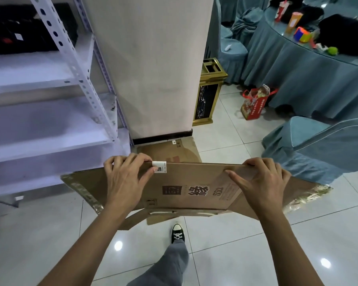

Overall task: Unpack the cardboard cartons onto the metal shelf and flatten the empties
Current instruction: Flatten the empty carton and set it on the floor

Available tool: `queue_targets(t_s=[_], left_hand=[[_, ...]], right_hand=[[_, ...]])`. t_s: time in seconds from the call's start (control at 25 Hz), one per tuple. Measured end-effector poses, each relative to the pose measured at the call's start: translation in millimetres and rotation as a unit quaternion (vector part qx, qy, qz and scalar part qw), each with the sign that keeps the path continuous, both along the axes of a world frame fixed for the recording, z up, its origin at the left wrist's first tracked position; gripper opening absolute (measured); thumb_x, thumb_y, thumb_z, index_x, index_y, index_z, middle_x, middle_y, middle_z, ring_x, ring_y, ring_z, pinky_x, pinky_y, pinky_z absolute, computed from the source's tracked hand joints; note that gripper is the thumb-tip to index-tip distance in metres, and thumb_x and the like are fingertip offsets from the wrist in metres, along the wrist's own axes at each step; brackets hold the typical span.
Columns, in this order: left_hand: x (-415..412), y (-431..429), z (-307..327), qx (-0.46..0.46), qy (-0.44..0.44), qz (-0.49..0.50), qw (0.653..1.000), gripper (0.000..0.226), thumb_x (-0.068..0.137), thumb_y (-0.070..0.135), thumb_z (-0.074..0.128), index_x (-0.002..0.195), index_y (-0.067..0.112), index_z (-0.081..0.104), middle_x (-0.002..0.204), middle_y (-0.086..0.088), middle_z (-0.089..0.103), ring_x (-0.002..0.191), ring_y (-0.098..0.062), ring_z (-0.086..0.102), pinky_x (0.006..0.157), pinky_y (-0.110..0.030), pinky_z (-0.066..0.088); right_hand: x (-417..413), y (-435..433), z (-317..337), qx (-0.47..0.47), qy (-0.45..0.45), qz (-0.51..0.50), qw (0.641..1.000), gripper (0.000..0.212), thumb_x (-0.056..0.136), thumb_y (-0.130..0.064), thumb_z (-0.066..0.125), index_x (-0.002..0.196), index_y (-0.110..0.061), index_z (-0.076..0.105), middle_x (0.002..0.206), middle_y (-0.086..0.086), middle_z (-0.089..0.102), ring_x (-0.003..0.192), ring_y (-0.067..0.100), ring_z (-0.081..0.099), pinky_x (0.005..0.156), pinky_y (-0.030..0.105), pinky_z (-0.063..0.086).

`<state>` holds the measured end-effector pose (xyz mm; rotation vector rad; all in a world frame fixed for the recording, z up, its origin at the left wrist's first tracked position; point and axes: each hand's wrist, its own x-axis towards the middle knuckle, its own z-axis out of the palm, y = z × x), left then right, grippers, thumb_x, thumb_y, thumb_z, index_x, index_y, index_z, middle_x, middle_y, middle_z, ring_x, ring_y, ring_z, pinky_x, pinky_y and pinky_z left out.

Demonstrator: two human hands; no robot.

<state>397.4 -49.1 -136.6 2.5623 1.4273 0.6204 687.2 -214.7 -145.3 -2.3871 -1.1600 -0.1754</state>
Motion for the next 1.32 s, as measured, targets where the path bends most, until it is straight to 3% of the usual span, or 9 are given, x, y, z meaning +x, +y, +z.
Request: queue_targets(t_s=[0.24, 0.36, 0.56, 0.76, 1.04, 1.32], left_hand=[[30, 43, -38, -0.059, -0.014, 0.024, 0.998, 0.019, 0.093, 0.052, 0.059, 0.104, 0.037, 0.059, 0.109, 0.009, 0.068, 0.1, -0.019, 0.048, 0.094, -0.041, 0.027], [47, 63, -66, -0.085, -0.021, 0.033, 0.996, 0.03, 0.094, 0.061, 0.046, 0.105, 0.036, 0.06, 0.11, 0.006, 0.069, 0.104, -0.023, 0.052, 0.092, -0.043, 0.03], [75, 90, -110, -0.107, -0.013, 0.03, 0.994, 0.044, 0.095, 0.066, 0.03, 0.105, 0.036, 0.06, 0.109, 0.005, 0.067, 0.1, -0.024, 0.052, 0.088, -0.034, 0.021], [93, 104, -174, -0.138, 0.012, 0.049, 0.989, 0.049, 0.099, 0.066, 0.019, 0.103, 0.036, 0.058, 0.105, 0.009, 0.065, 0.098, -0.024, 0.052, 0.085, -0.038, 0.026], [115, 91, -277, -0.183, 0.067, 0.094, 0.976, 0.024, 0.095, 0.056, 0.037, 0.101, 0.041, 0.055, 0.101, 0.018, 0.062, 0.095, -0.019, 0.048, 0.082, -0.033, 0.022], [141, 58, -337, -0.166, 0.068, 0.134, 0.975, 0.025, 0.089, 0.055, 0.048, 0.096, 0.037, 0.063, 0.098, 0.019, 0.066, 0.093, -0.019, 0.051, 0.084, -0.033, 0.022]], right_hand=[[43, 55, -21, 0.015, -0.043, 0.044, 0.998, 0.057, 0.072, -0.077, 0.066, 0.091, -0.023, 0.067, 0.095, -0.003, 0.059, 0.092, 0.018, 0.053, 0.092, 0.039, 0.028], [64, 82, -37, 0.02, -0.052, 0.058, 0.997, 0.056, 0.073, -0.074, 0.063, 0.09, -0.021, 0.068, 0.094, -0.003, 0.06, 0.09, 0.02, 0.053, 0.09, 0.036, 0.026], [93, 113, -84, -0.025, -0.04, 0.073, 0.996, 0.057, 0.075, -0.075, 0.058, 0.089, -0.02, 0.068, 0.093, -0.001, 0.061, 0.091, 0.023, 0.052, 0.088, 0.038, 0.026], [114, 138, -154, -0.064, -0.011, 0.082, 0.994, 0.057, 0.076, -0.073, 0.055, 0.086, -0.018, 0.068, 0.089, 0.0, 0.063, 0.086, 0.028, 0.055, 0.085, 0.037, 0.024], [148, 155, -272, -0.129, 0.032, 0.132, 0.982, 0.054, 0.076, -0.072, 0.055, 0.085, -0.02, 0.067, 0.088, -0.004, 0.06, 0.084, 0.025, 0.053, 0.086, 0.036, 0.021], [174, 144, -330, -0.161, 0.029, 0.15, 0.975, 0.057, 0.072, -0.075, 0.054, 0.082, -0.021, 0.068, 0.086, -0.003, 0.059, 0.082, 0.027, 0.055, 0.086, 0.039, 0.025]])
